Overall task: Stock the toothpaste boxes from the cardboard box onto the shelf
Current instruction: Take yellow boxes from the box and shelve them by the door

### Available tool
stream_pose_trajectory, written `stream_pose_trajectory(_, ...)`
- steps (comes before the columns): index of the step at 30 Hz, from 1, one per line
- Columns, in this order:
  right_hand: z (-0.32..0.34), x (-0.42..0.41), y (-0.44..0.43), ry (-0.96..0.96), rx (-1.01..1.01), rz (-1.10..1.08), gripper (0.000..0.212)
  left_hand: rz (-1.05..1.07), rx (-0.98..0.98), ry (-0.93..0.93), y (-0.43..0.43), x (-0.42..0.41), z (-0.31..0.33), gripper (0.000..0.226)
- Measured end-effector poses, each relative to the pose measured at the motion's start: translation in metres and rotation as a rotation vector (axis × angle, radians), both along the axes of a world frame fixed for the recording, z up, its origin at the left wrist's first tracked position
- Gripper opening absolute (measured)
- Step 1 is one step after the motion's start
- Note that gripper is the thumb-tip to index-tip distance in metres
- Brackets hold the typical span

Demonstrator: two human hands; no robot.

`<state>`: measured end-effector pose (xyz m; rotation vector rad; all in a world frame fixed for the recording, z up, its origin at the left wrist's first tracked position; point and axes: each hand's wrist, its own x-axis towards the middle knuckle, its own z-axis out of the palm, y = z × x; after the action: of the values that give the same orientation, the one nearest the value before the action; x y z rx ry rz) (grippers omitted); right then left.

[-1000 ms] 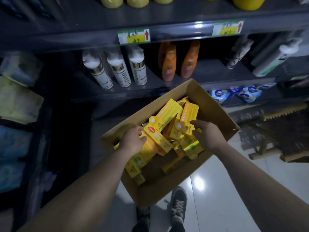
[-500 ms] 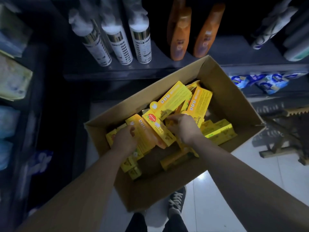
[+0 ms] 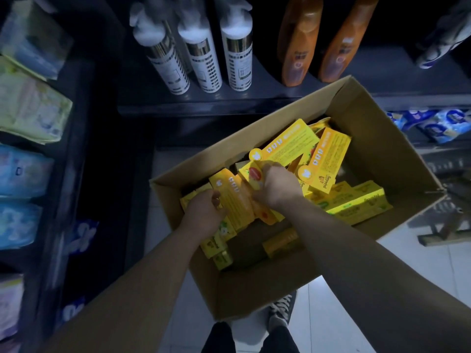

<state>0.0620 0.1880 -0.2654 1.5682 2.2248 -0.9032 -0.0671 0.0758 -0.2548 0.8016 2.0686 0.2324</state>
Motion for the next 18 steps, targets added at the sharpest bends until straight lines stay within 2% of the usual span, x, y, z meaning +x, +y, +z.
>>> stream_pose_trajectory(3, 0.019, 0.009, 0.004, 0.044, 0.012, -0.102, 0.061, 0.021, -0.021, -0.049, -0.003, 0.004, 0.005, 0.051)
stream_pose_trajectory(5, 0.037, 0.019, 0.012, 0.107, -0.021, -0.237, 0.062, 0.035, -0.027, -0.100, -0.002, 0.009, 0.011, 0.056)
stream_pose_trajectory(7, 0.050, 0.029, 0.022, 0.175, -0.112, -0.385, 0.058, 0.048, -0.024, -0.165, 0.000, 0.015, 0.018, 0.064)
stream_pose_trajectory(10, 0.058, 0.044, 0.030, 0.361, -0.280, -0.584, 0.030, 0.086, 0.023, -0.289, 0.007, 0.024, 0.031, 0.080)
stream_pose_trajectory(13, 0.054, 0.049, 0.030, 0.542, -0.445, -0.732, 0.016, 0.111, 0.085, -0.354, 0.017, 0.031, 0.041, 0.103)
stream_pose_trajectory(15, 0.049, 0.048, 0.028, 0.585, -0.481, -0.761, 0.015, 0.136, 0.105, -0.384, 0.022, 0.033, 0.043, 0.105)
stream_pose_trajectory(18, 0.044, 0.046, 0.026, 0.612, -0.520, -0.830, 0.031, 0.168, 0.100, -0.416, 0.023, 0.033, 0.047, 0.094)
